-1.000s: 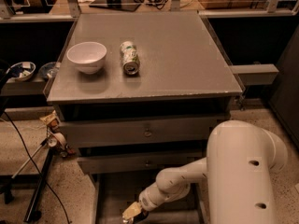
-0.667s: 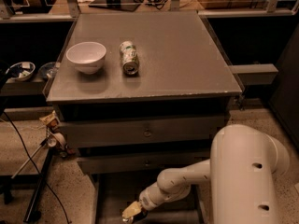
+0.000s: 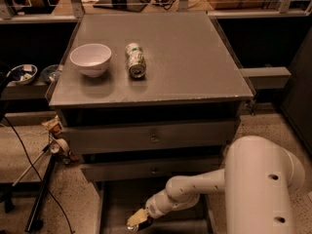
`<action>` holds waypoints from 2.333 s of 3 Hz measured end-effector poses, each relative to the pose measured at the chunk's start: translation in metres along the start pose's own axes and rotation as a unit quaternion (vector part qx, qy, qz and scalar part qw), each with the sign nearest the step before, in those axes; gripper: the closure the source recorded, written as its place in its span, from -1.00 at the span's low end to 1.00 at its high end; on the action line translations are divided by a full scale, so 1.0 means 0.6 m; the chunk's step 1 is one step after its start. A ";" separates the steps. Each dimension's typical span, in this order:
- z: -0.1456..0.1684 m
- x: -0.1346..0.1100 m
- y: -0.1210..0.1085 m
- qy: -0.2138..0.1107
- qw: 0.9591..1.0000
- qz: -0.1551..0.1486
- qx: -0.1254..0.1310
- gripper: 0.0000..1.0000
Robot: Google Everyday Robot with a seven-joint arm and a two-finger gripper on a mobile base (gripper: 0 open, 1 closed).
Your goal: Place pepsi can into bottom drawer
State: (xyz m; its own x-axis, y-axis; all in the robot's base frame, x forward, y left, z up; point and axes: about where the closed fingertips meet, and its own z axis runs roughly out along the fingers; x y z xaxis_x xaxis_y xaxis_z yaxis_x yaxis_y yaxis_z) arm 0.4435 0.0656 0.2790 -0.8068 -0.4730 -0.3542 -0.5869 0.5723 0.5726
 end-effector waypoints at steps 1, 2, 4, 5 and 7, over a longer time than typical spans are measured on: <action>0.033 -0.002 -0.025 -0.006 1.000 0.007 -0.015 1.00; 0.053 -0.006 -0.041 -0.006 1.000 0.011 -0.016 1.00; 0.040 -0.008 -0.029 -0.043 0.998 0.039 0.039 1.00; 0.044 -0.011 -0.036 -0.061 0.994 0.059 0.065 1.00; 0.105 -0.006 -0.046 -0.030 0.994 0.068 0.078 1.00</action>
Offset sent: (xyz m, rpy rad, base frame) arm 0.0264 0.0111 -0.0517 0.0316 0.0253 -0.0221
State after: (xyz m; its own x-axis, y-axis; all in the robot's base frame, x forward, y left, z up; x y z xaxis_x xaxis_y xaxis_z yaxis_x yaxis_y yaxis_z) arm 0.4580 0.0935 0.2180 -0.8790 -0.3457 -0.3283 -0.4721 0.7271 0.4985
